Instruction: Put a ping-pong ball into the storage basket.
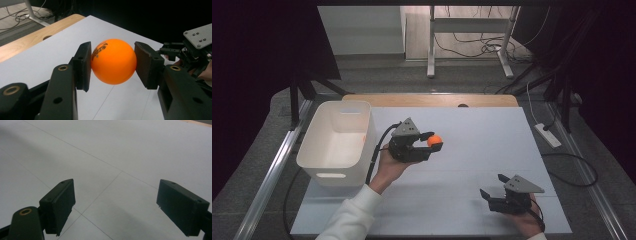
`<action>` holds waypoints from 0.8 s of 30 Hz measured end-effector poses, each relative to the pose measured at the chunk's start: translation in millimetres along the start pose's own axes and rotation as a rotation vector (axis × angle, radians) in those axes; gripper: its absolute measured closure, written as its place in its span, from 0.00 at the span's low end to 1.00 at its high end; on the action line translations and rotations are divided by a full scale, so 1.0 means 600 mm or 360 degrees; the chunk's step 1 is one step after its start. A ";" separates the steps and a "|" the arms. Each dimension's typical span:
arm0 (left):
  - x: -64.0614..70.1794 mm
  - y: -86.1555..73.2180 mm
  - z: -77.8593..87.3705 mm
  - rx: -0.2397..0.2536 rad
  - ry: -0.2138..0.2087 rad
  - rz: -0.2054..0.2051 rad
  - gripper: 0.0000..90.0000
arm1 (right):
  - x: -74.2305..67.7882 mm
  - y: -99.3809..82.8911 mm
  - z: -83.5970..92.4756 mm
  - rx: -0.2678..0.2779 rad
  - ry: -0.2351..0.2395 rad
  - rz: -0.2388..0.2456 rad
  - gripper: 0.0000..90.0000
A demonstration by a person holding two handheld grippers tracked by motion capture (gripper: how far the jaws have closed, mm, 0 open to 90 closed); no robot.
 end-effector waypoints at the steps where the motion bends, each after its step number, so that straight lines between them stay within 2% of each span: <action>1: 0.000 0.000 0.002 0.0001 0.0005 0.0000 0.56 | 0.000 0.000 0.000 0.0000 0.0000 0.0000 0.17; 16: -0.012 0.004 0.035 0.0053 0.0060 0.0025 0.56 | 0.001 0.000 0.000 -0.0004 -0.0015 -0.0002 0.17; 24: -0.017 0.004 0.047 0.0045 0.0097 0.0036 0.56 | 0.002 0.000 0.000 0.0001 -0.0016 -0.0008 0.17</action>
Point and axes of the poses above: each handheld gripper's, and its own axes: z roughly backward along the jaws, y roughly out of its top, x roughly to its right, the point moved 2 cm from there along -z, roughly forward along the jaws, and after that the axes turned 13 degrees about -x, right-handed, at the moved point
